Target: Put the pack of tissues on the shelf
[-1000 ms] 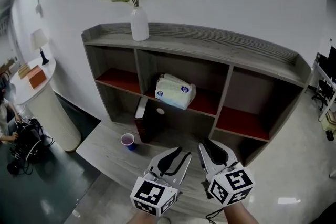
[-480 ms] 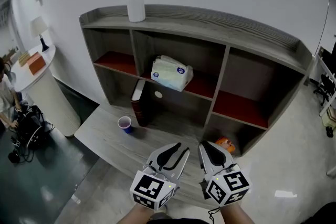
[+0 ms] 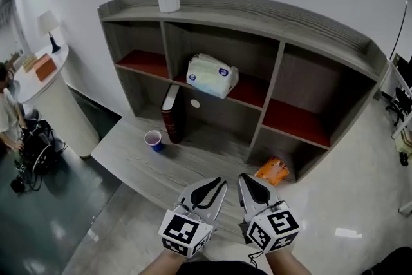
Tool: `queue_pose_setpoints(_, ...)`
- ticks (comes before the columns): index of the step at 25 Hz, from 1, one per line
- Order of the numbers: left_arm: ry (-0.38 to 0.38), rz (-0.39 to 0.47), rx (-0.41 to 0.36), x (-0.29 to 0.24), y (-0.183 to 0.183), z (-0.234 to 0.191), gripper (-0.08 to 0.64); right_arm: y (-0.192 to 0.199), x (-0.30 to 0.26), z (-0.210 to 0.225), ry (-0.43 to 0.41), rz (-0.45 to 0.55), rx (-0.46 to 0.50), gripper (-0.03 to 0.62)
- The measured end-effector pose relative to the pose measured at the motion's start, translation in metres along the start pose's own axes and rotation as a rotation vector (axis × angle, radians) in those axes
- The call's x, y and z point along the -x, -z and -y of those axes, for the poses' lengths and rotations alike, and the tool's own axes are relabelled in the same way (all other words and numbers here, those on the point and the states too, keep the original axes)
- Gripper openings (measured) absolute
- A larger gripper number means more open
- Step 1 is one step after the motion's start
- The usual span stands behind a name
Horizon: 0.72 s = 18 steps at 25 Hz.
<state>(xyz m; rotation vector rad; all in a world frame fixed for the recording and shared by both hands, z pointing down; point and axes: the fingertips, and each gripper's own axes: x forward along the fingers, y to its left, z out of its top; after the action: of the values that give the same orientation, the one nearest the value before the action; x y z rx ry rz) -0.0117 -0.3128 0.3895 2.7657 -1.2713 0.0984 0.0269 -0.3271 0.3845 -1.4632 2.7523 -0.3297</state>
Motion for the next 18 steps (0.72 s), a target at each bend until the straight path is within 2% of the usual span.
queue_pose_setpoints(7,-0.008,-0.039,0.026,0.008,0.021,0.002,0.032,0.020,0.004,-0.006,0.006,-0.053,0.014,-0.005)
queue_pose_setpoints(18,-0.039,-0.050,0.023,0.015,0.018,-0.007,0.032,0.025,0.005,-0.010,0.003,-0.064,0.003,-0.005)
